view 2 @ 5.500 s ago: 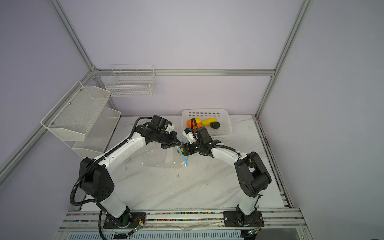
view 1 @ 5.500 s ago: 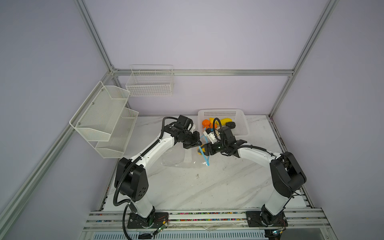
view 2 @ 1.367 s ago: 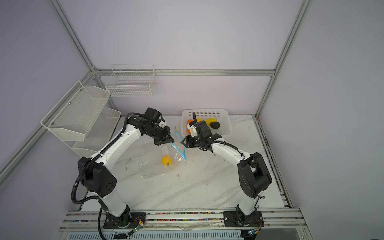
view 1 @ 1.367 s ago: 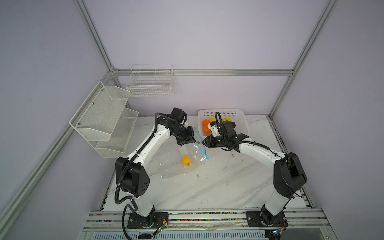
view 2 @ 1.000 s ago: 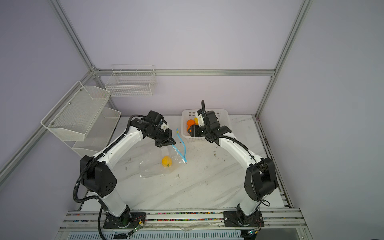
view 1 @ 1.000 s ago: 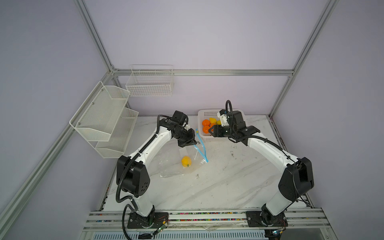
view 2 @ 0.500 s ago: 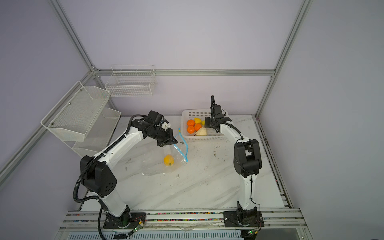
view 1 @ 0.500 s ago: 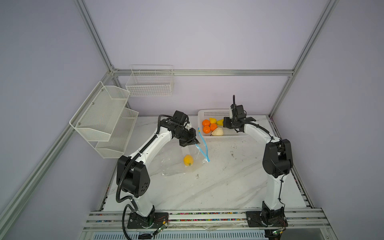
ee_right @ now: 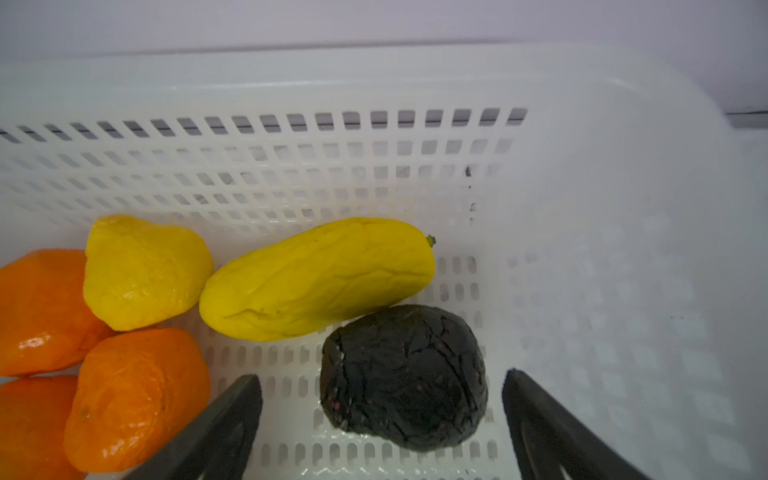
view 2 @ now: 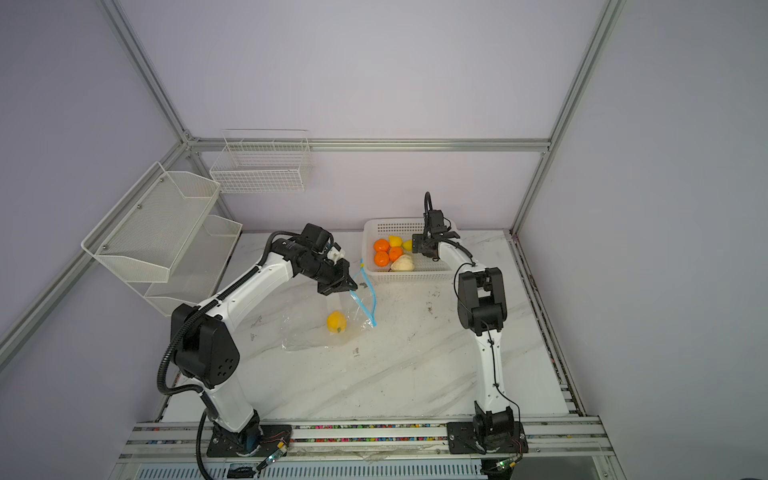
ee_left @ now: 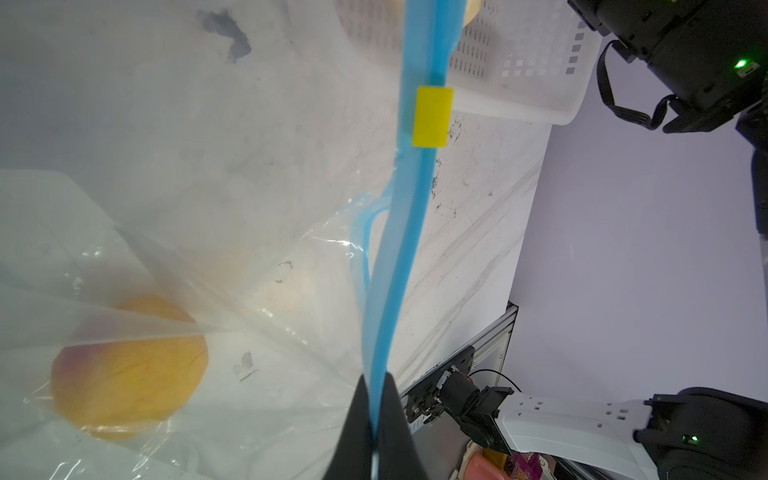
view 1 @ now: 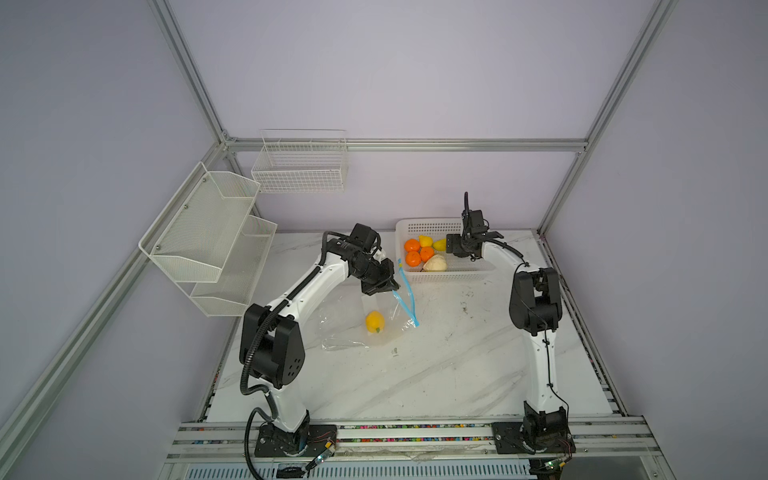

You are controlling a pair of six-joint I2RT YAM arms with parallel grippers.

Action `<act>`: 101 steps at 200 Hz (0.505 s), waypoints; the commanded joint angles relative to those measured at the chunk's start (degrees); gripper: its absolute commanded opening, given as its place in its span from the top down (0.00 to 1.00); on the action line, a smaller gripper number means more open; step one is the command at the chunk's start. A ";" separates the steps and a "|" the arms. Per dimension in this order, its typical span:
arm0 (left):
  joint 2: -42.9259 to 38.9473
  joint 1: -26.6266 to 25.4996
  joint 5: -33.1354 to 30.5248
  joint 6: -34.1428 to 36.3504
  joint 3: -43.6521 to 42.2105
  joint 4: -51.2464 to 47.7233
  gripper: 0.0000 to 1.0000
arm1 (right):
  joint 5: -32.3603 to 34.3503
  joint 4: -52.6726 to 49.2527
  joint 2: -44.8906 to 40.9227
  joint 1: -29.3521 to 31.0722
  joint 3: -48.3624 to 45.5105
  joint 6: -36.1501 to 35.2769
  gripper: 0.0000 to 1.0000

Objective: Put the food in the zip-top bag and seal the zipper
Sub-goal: 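Lower the right gripper onto the black avocado in the basket and close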

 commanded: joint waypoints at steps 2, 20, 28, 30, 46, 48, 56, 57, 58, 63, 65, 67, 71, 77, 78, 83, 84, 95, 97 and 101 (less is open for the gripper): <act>-0.51 -0.13 1.10 0.45 -0.46 1.05 1.00 | -0.08 -1.35 2.37 -0.59 2.54 -0.51 0.05; -0.51 -0.22 1.12 0.31 -0.38 1.02 1.00 | -0.32 -1.44 3.51 -0.95 3.27 -0.28 0.05; -0.46 -0.16 1.12 0.35 -0.37 1.02 1.00 | -0.39 -1.35 3.95 -1.12 3.35 -0.27 0.05; -0.42 -0.24 1.08 0.32 -0.37 1.02 1.00 | -0.40 -1.37 3.98 -1.18 3.31 -0.26 0.05; -0.33 -0.24 1.20 0.36 -0.37 1.04 1.00 | -0.59 -1.46 4.70 -1.59 3.54 -0.13 0.05; -0.28 -0.26 1.21 0.36 -0.30 1.03 1.00 | -0.65 -1.44 4.76 -1.62 3.49 -0.14 0.05; -0.16 -0.27 1.26 0.31 -0.28 1.04 1.00 | -0.72 -1.45 5.10 -1.76 3.58 -0.02 0.05; -0.15 -0.28 1.28 0.29 -0.28 1.03 1.00 | -0.74 -1.44 5.13 -1.79 3.60 -0.04 0.05; -0.15 -0.28 1.29 0.33 -0.28 1.03 1.00 | -0.75 -1.44 5.19 -1.80 3.61 -0.01 0.05; -0.08 -0.22 1.29 0.35 -0.28 1.04 1.00 | -0.92 -1.46 5.42 -1.91 3.72 0.03 0.05; -0.06 -0.27 1.29 0.36 -0.22 1.03 1.00 | -0.95 -1.44 5.49 -1.90 3.78 0.03 0.06; -0.04 -0.24 1.36 0.37 -0.20 1.02 1.00 | -0.98 -1.44 5.57 -1.90 3.84 0.05 0.06; 0.00 -0.31 1.38 0.32 -0.27 1.03 1.00 | -1.10 -1.43 5.82 -2.02 3.93 0.03 0.06; 0.06 -0.29 1.38 0.36 -0.20 1.09 1.00 | -1.28 -1.35 6.06 -2.00 4.06 0.19 0.07; 0.04 -0.34 1.38 0.36 -0.20 1.10 1.00 | -1.33 -1.35 6.09 -1.99 4.10 0.20 0.08; 0.08 -0.27 1.38 0.36 -0.19 1.05 1.00 | -1.43 -1.42 6.32 -2.05 4.31 0.14 0.08; 0.10 -0.28 1.38 0.36 -0.15 1.03 1.00 | -1.44 -1.43 6.35 -2.11 4.36 0.13 0.09; 0.08 -0.27 1.32 0.28 -0.12 1.10 1.00 | -1.79 -1.44 6.64 -2.07 4.67 0.26 0.10; 0.06 -0.29 1.37 0.28 -0.15 1.04 1.00 | -1.87 -1.46 6.65 -2.07 4.70 0.24 0.11; 0.05 -0.30 1.38 0.27 -0.12 1.02 1.00 | -2.06 -1.40 6.65 -2.04 4.77 0.22 0.11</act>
